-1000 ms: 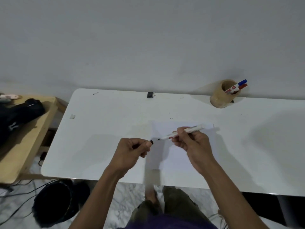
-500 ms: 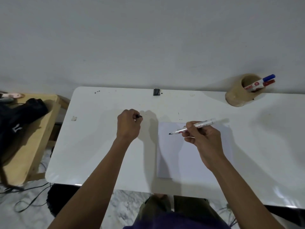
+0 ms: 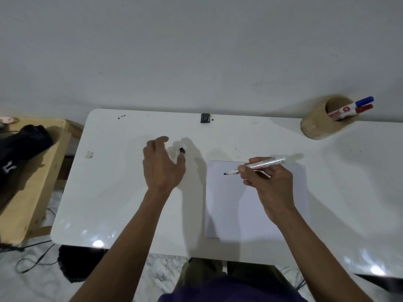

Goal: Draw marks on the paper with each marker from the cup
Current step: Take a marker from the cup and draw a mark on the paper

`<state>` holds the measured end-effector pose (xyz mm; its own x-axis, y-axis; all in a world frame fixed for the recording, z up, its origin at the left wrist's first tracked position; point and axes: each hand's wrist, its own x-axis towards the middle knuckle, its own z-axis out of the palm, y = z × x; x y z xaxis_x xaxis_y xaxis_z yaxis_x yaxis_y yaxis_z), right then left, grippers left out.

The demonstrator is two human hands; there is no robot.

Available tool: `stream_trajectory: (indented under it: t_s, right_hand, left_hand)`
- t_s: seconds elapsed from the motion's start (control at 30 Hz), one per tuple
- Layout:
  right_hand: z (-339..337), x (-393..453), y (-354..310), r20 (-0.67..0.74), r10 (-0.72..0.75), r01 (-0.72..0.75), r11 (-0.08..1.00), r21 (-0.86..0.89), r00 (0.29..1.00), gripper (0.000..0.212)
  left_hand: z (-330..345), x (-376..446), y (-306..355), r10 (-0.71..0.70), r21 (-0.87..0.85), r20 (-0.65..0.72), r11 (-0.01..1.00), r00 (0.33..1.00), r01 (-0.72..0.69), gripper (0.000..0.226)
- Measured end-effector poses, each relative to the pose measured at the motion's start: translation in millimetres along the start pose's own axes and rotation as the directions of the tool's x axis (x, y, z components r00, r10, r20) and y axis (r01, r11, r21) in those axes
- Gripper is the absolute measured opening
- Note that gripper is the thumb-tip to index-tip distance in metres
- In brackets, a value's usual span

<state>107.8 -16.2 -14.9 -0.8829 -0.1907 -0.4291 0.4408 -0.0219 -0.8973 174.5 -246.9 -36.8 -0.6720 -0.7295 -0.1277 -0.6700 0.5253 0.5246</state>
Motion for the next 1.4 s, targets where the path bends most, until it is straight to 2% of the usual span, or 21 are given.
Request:
stream_trajectory:
  t_s: [0.07, 0.1, 0.2, 0.27, 0.4, 0.5, 0.67, 1.4]
  right_hand:
    - [1, 3, 2, 0.002, -0.038, 0.038, 0.999, -0.005, 0.999, 0.018]
    - [1, 4, 4, 0.012, -0.060, 0.060, 0.998, -0.013, 0.998, 0.018]
    - [6, 12, 11, 0.053, -0.093, 0.096, 0.994, -0.060, 0.994, 0.015]
    - [9, 17, 17, 0.096, -0.103, 0.114, 0.987, -0.110, 0.990, 0.013]
    - [13, 27, 28, 0.188, -0.169, 0.209, 0.953, -0.217, 0.967, 0.016]
    - [19, 34, 33, 0.194, -0.238, 0.284, 0.924, -0.256, 0.952, 0.015]
    - [27, 45, 42, 0.217, -0.327, 0.383, 0.869, -0.313, 0.920, 0.016]
    - [32, 55, 54, 0.185, -0.277, 0.327, 0.878, -0.350, 0.943, 0.018]
  left_hand:
    - [2, -30, -6, 0.101, -0.003, -0.087, 0.995, 0.991, -0.101, 0.051]
    - [6, -47, -11, 0.181, 0.018, -0.082, 0.983, 0.980, -0.181, 0.050]
    - [26, -84, -24, 0.405, 0.093, 0.032, 0.909, 0.914, -0.406, 0.052]
    - [36, -96, -26, 0.458, 0.170, 0.141, 0.862, 0.878, -0.477, 0.056]
    - [43, -95, -28, 0.424, 0.330, 0.283, 0.799, 0.860, -0.502, 0.065]
    - [49, -92, -34, 0.394, 0.382, 0.342, 0.771, 0.853, -0.509, 0.065]
    - [55, -92, -39, 0.374, 0.386, 0.353, 0.777, 0.858, -0.497, 0.066]
    - [55, -90, -38, 0.372, 0.388, 0.344, 0.780, 0.862, -0.491, 0.067]
